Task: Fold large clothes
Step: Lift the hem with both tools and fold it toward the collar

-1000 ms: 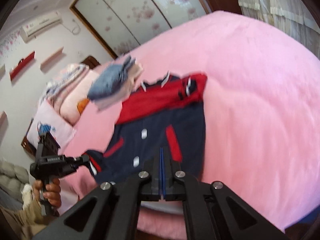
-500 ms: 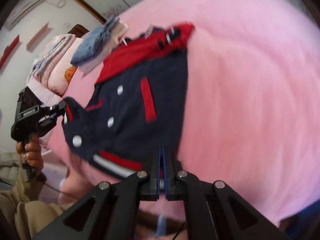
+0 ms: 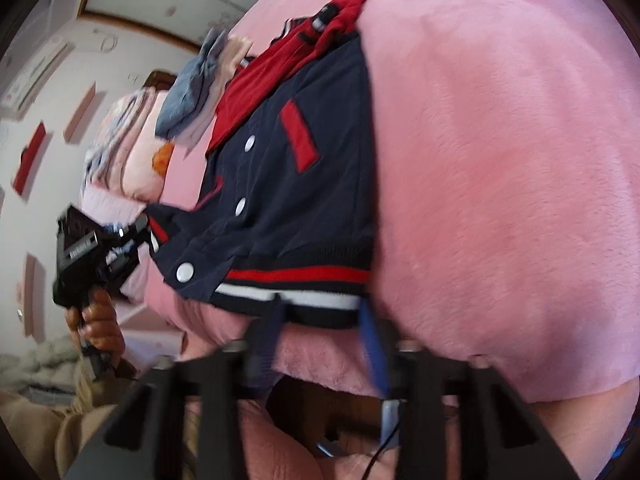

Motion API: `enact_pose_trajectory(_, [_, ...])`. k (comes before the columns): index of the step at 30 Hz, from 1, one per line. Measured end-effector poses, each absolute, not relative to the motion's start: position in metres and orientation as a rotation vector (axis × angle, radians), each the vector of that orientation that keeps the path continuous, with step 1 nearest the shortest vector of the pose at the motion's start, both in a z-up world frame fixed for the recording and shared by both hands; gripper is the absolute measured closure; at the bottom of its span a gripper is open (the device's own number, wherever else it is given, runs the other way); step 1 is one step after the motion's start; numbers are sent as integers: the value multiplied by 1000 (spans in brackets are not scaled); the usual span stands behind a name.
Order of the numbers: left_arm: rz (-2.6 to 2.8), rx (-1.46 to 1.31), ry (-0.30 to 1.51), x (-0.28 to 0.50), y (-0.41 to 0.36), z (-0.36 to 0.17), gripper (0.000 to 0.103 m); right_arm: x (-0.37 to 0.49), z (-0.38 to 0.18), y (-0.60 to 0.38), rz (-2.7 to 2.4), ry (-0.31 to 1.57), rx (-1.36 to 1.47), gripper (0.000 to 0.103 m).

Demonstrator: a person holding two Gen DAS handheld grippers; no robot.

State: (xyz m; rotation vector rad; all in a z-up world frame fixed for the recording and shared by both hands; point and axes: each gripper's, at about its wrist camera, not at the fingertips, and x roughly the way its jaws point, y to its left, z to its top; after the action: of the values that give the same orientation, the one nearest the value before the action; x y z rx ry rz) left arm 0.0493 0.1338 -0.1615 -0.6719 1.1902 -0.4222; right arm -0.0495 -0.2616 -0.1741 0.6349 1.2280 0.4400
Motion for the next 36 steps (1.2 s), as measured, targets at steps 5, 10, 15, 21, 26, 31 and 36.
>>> enact_pose_trajectory(5, [-419, -701, 1215, 49, 137, -161, 93, -48, -143, -249, 447, 1128, 479, 93])
enact_pose_trajectory(10, [-411, -766, 1204, 66, 140, -151, 93, -25, -103, -251, 447, 1012, 445, 93])
enact_pose_trajectory(15, [-380, -845, 1175, 116, 143, -138, 93, 29, -72, -262, 414, 934, 476, 94])
enact_pose_trajectory(21, [-379, -793, 1105, 196, 128, -133, 89, 114, -60, -270, 361, 873, 488, 94])
enact_pose_trajectory(26, [-320, -748, 1095, 252, 127, -160, 47, 187, -81, -273, 268, 864, 522, 90])
enact_pose_trajectory(31, [-253, -736, 1175, 283, 136, -199, 39, 227, -116, -275, 186, 943, 520, 74])
enact_pose_trajectory(36, [-249, -607, 1176, 288, 133, -209, 39, 231, -133, -272, 153, 977, 415, 74])
